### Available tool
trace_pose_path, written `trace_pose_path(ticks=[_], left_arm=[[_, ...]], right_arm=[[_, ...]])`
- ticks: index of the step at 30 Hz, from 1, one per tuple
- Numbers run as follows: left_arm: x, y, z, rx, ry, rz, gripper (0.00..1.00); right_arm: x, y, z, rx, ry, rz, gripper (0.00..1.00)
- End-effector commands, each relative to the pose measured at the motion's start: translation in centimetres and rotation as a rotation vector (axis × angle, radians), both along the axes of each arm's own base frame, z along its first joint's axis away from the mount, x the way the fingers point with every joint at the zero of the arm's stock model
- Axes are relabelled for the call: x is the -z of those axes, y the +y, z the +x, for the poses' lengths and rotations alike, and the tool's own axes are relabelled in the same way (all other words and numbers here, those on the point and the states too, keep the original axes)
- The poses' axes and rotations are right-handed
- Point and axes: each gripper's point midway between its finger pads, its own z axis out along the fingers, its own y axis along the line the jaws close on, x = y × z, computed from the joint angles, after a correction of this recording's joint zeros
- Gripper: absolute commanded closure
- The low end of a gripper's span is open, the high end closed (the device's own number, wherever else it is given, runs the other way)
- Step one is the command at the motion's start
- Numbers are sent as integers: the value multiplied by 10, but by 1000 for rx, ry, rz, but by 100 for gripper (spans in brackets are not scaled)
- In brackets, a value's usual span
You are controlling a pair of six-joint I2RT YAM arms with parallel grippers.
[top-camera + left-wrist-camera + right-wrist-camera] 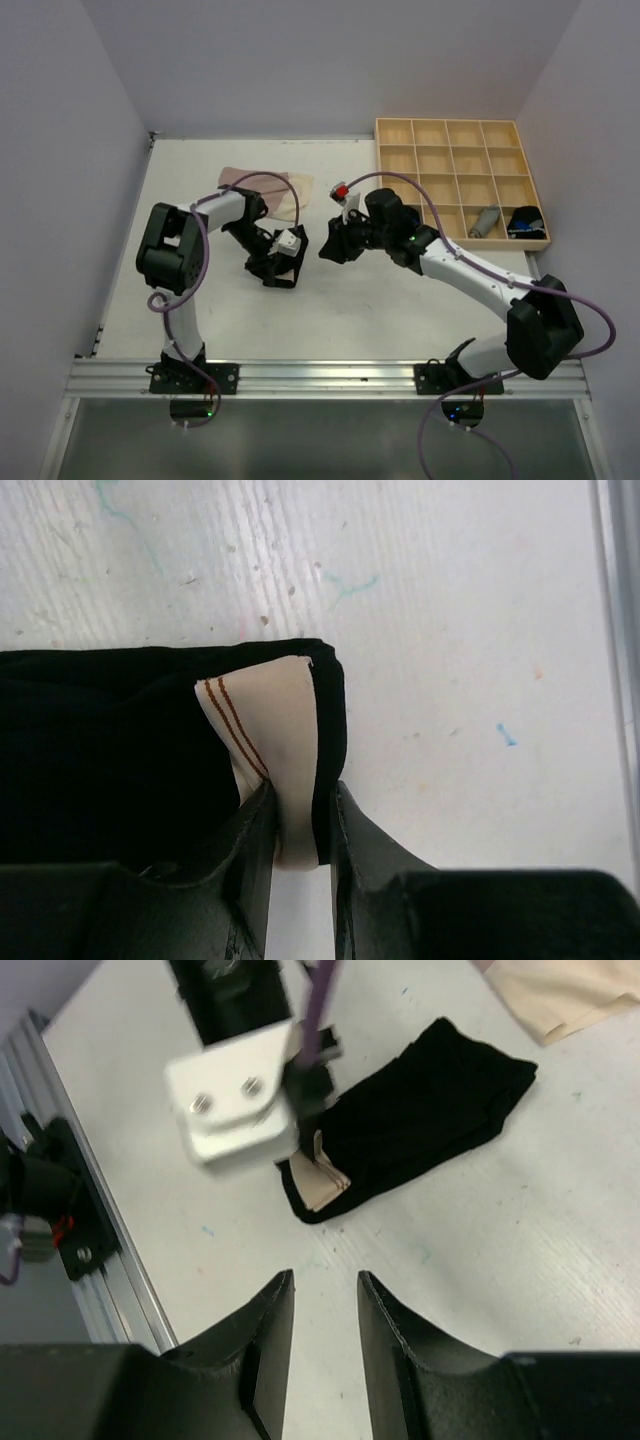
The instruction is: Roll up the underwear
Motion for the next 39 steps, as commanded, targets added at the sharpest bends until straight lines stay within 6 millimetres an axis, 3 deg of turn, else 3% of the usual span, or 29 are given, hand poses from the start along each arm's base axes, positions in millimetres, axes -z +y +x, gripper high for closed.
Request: trace_pose_path(ticks=[1, 2, 4, 9, 10, 14, 19, 29, 39], left_arm=[[30, 30, -60, -22, 398, 189, 100], [34, 29, -57, -22, 402, 190, 100], [38, 25, -42, -53, 403, 205, 100], [42, 17, -28, -126, 431, 234, 100], [43, 17, -26, -135, 434, 240, 100], [44, 18, -24, -151, 441, 271, 98], [44, 20, -24, -145, 432, 279, 94], [44, 22, -24, -131, 419, 286, 86], [44, 23, -24, -124, 417, 284, 84]], right_arm=[[12, 5, -28, -111, -117, -109, 64], [12, 5, -28, -120, -129, -116, 63], [22, 17, -39, -163, -151, -153, 61], [47, 52, -50, -280, -219, -248, 58], [61, 57, -50, -290, -224, -284, 57], [71, 86, -63, -394, -306, -313, 56], [79, 106, -69, -461, -397, -348, 52], [71, 127, -65, -528, -569, -341, 50], [105, 141, -63, -611, -560, -385, 55]])
